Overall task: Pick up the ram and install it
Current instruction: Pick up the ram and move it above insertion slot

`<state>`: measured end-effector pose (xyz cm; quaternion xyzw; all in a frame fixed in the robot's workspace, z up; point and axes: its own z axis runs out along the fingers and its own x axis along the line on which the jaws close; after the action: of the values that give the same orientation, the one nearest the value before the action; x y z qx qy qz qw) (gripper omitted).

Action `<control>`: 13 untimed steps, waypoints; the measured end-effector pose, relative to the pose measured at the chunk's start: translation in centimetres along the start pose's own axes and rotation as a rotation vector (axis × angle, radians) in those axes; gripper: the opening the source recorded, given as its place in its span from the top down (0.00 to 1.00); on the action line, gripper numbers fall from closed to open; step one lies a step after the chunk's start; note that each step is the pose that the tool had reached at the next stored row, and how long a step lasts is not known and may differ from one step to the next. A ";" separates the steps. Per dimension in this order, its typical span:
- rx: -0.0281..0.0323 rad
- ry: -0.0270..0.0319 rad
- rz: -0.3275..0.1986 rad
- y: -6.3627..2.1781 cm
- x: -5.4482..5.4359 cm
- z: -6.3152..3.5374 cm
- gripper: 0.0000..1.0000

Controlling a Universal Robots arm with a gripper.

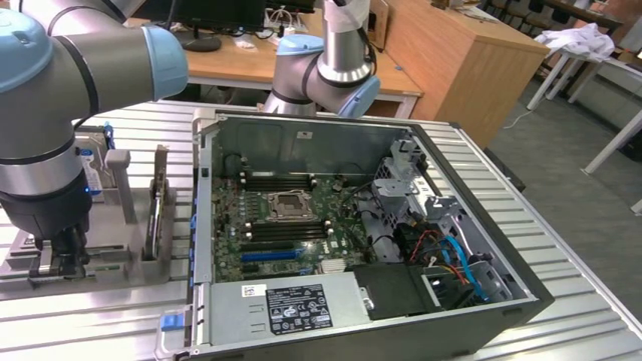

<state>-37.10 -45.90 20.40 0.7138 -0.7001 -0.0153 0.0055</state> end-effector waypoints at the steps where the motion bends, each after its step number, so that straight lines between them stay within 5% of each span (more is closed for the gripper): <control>1: 0.0000 0.0000 0.000 0.00 0.0 0.00 0.73; 13: -0.0001 0.0001 0.000 -0.23 0.0 -0.01 0.81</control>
<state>-36.87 -45.91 20.40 0.7138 -0.7001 -0.0153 0.0055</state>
